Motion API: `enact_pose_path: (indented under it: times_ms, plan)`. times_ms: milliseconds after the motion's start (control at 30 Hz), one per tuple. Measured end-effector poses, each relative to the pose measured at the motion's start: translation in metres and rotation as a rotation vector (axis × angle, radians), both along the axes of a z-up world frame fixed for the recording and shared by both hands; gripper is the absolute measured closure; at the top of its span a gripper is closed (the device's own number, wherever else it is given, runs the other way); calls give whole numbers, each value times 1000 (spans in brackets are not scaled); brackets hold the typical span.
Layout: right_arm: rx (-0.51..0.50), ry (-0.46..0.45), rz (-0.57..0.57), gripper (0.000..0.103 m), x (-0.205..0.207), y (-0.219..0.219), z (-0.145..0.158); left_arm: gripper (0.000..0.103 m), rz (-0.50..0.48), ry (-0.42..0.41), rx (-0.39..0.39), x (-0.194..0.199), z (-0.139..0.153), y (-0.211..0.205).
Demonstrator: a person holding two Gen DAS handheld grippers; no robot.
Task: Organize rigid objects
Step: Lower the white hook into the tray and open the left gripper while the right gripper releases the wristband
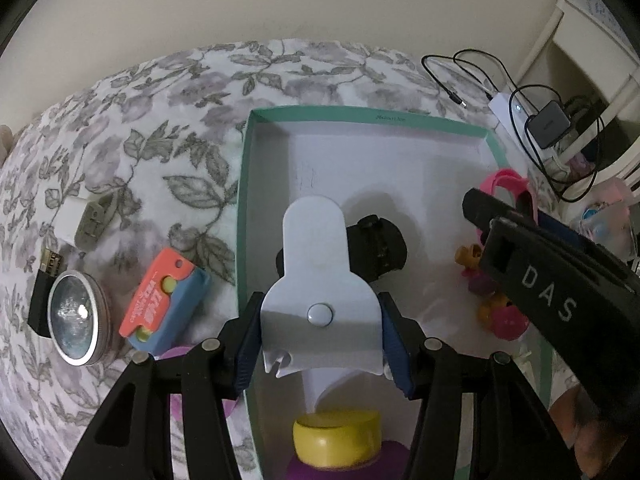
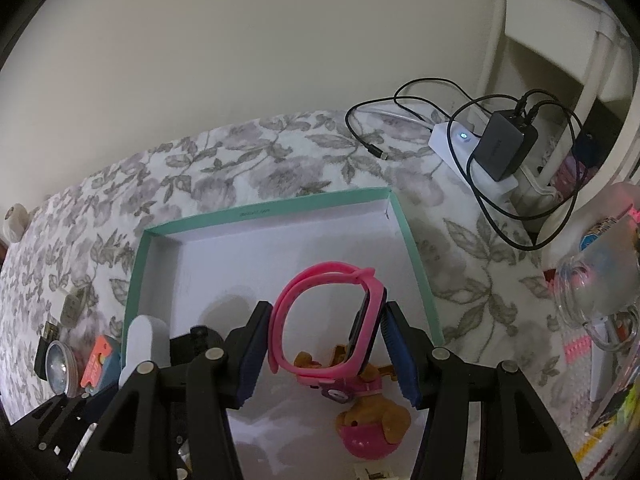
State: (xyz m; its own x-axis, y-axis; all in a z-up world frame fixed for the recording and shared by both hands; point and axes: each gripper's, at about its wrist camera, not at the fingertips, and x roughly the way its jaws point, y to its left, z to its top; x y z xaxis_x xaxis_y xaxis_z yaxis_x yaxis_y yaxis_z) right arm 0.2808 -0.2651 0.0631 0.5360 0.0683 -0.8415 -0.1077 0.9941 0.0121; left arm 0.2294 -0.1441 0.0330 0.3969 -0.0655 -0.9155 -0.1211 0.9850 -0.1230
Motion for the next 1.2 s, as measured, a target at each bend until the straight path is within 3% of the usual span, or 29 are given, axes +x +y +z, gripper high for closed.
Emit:
enact_pose_path:
  times_ms: [267, 933, 1200]
  plan:
    - [-15, 6, 22, 44, 0, 6, -3, 47, 12, -32, -75, 4, -12, 8]
    - [-50, 45, 41, 42, 0, 14, -17, 47, 6, 8, -69, 9, -14, 9]
    - [-58, 35, 51, 36, 0, 16, -9, 42, -18, -6, -68, 7, -7, 7]
